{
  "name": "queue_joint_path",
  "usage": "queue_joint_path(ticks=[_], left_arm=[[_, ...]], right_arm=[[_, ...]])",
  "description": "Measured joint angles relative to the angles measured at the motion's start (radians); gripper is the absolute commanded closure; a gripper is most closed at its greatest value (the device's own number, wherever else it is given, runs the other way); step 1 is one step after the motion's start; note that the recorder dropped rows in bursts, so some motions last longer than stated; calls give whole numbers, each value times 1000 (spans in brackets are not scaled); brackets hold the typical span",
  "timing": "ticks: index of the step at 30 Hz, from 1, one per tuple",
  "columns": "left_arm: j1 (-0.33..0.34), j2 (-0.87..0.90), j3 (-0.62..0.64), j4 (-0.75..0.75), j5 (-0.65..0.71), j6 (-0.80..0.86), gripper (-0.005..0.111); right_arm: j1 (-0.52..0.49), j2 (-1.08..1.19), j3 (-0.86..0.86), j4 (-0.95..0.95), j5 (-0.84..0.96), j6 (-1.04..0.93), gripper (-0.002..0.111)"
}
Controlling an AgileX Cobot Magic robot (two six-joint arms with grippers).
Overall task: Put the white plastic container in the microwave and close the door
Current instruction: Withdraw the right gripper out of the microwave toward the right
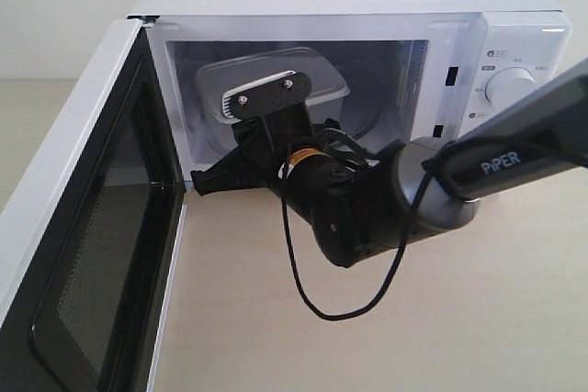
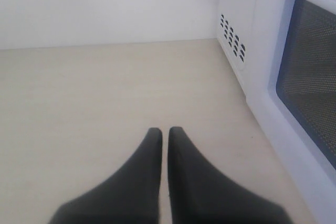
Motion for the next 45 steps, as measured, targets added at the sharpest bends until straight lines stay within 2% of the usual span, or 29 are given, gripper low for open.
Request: queue_joint_path(ticks=[13,21,25,30,34,45], left_arm=[[0,0,0,0,0,0,102],[0,0,0,0,0,0,102],[0,0,0,0,0,0,102],[0,0,0,0,0,0,102],[0,0,0,0,0,0,102],[0,0,0,0,0,0,102]], right_arm=[[-22,103,-178,154,53,-55,108],[-29,105,-182,216,131,-106,108],[29,30,-130,241,151,-180,108],[37,-94,6,308,210,-241,108],[37,-210,94,314,356,-316,108],[37,-539,157,317,1041,-361,108]])
